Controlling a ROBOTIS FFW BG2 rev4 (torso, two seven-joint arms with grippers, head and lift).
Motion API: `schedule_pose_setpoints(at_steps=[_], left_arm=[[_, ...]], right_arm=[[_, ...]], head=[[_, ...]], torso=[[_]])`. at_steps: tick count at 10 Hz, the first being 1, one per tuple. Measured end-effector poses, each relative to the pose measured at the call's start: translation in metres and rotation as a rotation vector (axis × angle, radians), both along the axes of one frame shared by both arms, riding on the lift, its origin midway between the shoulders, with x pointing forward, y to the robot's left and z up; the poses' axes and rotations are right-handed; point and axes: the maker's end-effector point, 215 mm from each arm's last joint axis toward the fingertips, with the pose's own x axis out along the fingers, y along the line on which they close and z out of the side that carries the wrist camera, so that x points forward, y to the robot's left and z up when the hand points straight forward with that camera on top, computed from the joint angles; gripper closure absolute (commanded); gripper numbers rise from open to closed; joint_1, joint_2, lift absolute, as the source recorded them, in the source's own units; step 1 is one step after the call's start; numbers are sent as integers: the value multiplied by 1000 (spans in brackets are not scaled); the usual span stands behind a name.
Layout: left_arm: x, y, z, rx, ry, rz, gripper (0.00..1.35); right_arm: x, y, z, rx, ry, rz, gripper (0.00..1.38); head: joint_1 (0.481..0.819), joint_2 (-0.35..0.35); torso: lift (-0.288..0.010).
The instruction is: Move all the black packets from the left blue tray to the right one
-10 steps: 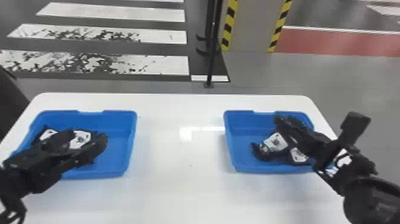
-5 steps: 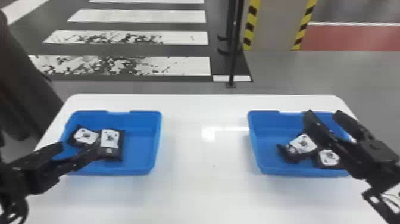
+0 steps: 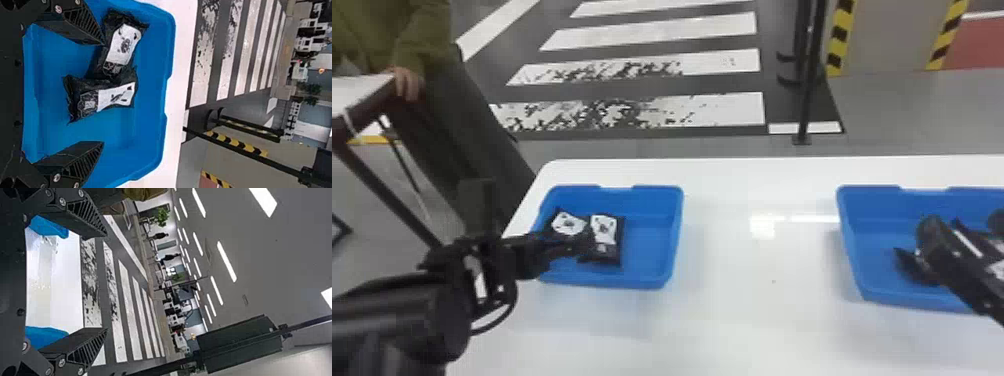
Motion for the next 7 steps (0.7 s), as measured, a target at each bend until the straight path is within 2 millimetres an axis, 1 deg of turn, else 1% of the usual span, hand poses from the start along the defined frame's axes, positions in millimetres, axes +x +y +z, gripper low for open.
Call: schedule_pose_setpoints(at_steps=[1,2,4,6,7], left_arm=[[14,-6,-9,9,32,-7,137],[24,-10,-16,20,61,-6,137],[35,-23,-28,25,107,-13,137],[46,-29,-41,24,148,-16,137],[50,-29,-44,33,162,-14,137]], right_arm=[[-1,8,-4,16,13,23,176],[0,14,-8,31,23,42,177],[2,20,-16,58,46,65,177],[1,23,-23,80,68,78,179],[2,24,-26,86,76,83,179]], head=[[695,211],[695,211],[695,201],[695,193],[695,193]], torso=[[-140],[-140],[-140],[-140],[-140]])
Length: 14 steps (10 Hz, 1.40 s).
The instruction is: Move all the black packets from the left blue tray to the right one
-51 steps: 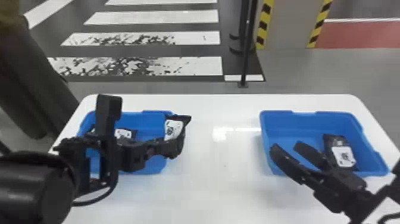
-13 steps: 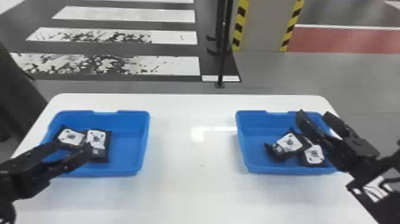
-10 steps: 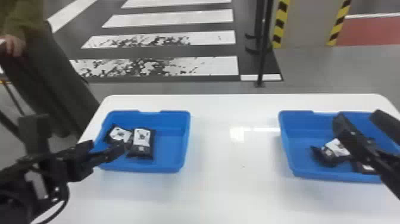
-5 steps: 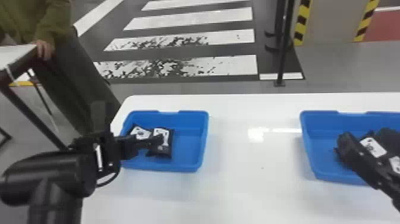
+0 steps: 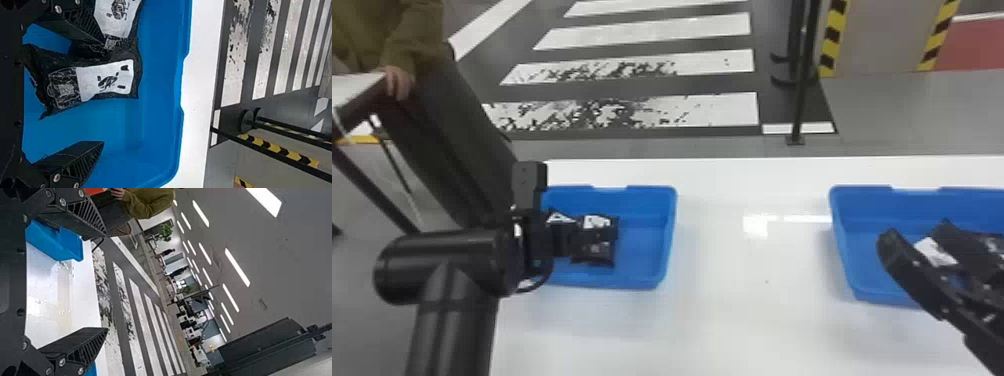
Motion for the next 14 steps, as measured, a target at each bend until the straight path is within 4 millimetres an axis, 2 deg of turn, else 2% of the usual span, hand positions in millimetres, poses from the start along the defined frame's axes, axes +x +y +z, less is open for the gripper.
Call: schedule_pose_setpoints(at_steps=[1,2,3,4,6,7,8,9,12,13,14], left_arm=[[2,1,-2,11,11,6,145],[4,2,-7,12,25,12,248],[5,2,-15,7,47,15,496],[2,1,-24,3,74,17,670],[-4,-6,-37,-19,115,9,820],[-8,-8,-41,-35,130,8,822],[-7,-11,-39,-43,123,-10,880],[-4,-15,-35,-41,105,-34,1131],[-10,-16,-25,-41,77,-46,1144],[-17,-22,-5,-55,22,-60,1144],[-24,-31,23,-69,-48,-83,1144]], right_arm=[[0,1,-3,7,8,6,179],[0,2,-6,15,18,9,179],[0,2,-9,21,27,12,179],[0,3,-11,26,33,14,179],[-1,4,-15,38,45,19,179],[-2,4,-16,43,50,22,179],[-2,5,-18,46,54,23,179],[-2,5,-18,49,56,24,179],[-3,8,-19,65,63,34,179],[-3,9,-17,66,58,37,179],[-3,12,-13,66,53,45,179]], head=[[695,194],[695,196],[695,196],[695,197],[695,193],[695,191],[695,187],[695,183],[695,187],[695,184],[695,176]], torso=[[-140],[-140],[-140],[-140],[-140],[-140],[-140],[-140],[-140],[-140],[-140]])
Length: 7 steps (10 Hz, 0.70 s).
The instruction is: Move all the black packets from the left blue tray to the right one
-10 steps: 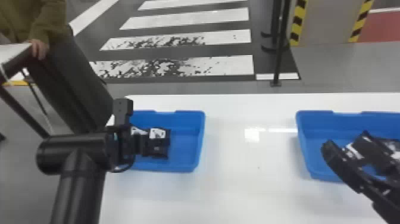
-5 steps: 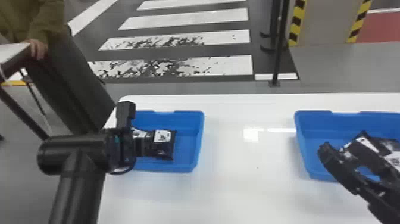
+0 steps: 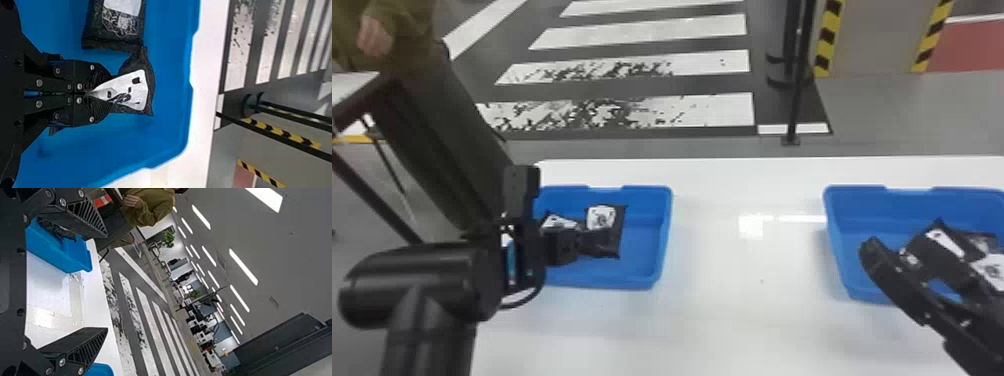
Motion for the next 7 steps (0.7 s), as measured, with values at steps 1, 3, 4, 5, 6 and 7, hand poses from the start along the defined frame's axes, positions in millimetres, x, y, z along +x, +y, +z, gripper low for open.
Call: schedule_pose_setpoints(at_steps=[1,3,4,5,6,7], left_arm=[[-7,-14,29,-23,-69,-34,1144],[-25,-59,73,-102,-173,-138,1144],[-39,-85,86,-144,-197,-198,1144],[-54,-113,92,-194,-201,-260,1142],[-67,-140,95,-240,-196,-319,1142],[-77,-165,97,-282,-189,-372,1142]], right_arm=[[0,3,3,3,-4,15,179],[9,14,2,19,-11,65,179],[19,19,1,34,-12,88,179],[26,26,2,59,-11,111,179],[29,34,5,76,-11,132,180],[29,45,8,95,-8,161,185]], head=[[695,165],[695,133],[695,105],[695,74],[695,62],[695,35]], torso=[[-140],[-140],[-140],[-140],[-140],[-140]])
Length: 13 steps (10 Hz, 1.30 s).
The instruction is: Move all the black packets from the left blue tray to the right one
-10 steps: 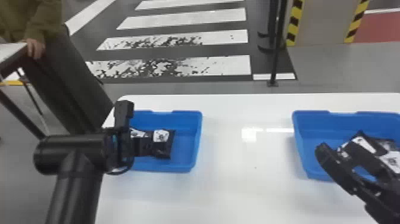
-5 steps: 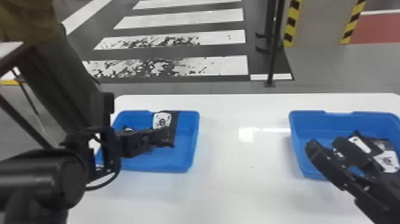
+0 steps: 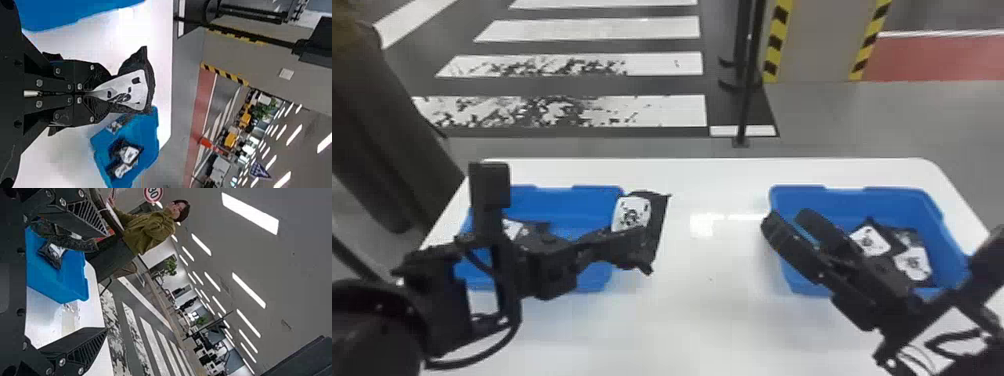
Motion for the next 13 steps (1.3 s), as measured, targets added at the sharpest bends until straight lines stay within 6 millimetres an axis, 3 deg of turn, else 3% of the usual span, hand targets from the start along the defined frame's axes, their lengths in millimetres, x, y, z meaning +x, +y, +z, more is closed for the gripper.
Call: schedule_pose_setpoints(at_steps=[3,6,7,8,9,11,13], left_arm=[[-20,-46,5,-66,16,-109,1142],[-32,-84,19,-113,6,-200,1142],[-35,-91,22,-122,6,-219,1142],[-36,-95,23,-127,5,-230,1141],[-36,-98,23,-128,6,-238,1141],[-36,-99,22,-129,10,-240,1134],[-34,-99,23,-139,6,-233,1027]], right_arm=[[4,37,-8,68,36,81,183],[12,54,-11,79,45,120,185],[13,60,-10,77,43,134,291],[13,67,-9,76,45,151,802],[12,71,-9,74,47,161,1202],[11,73,-10,72,48,167,1271],[7,75,-9,90,53,178,1271]], head=[[695,20],[695,-10],[695,-12],[695,-10],[695,-8],[695,-7],[695,-4]], torso=[[-140],[-140],[-140],[-140],[-140],[-140],[-140]])
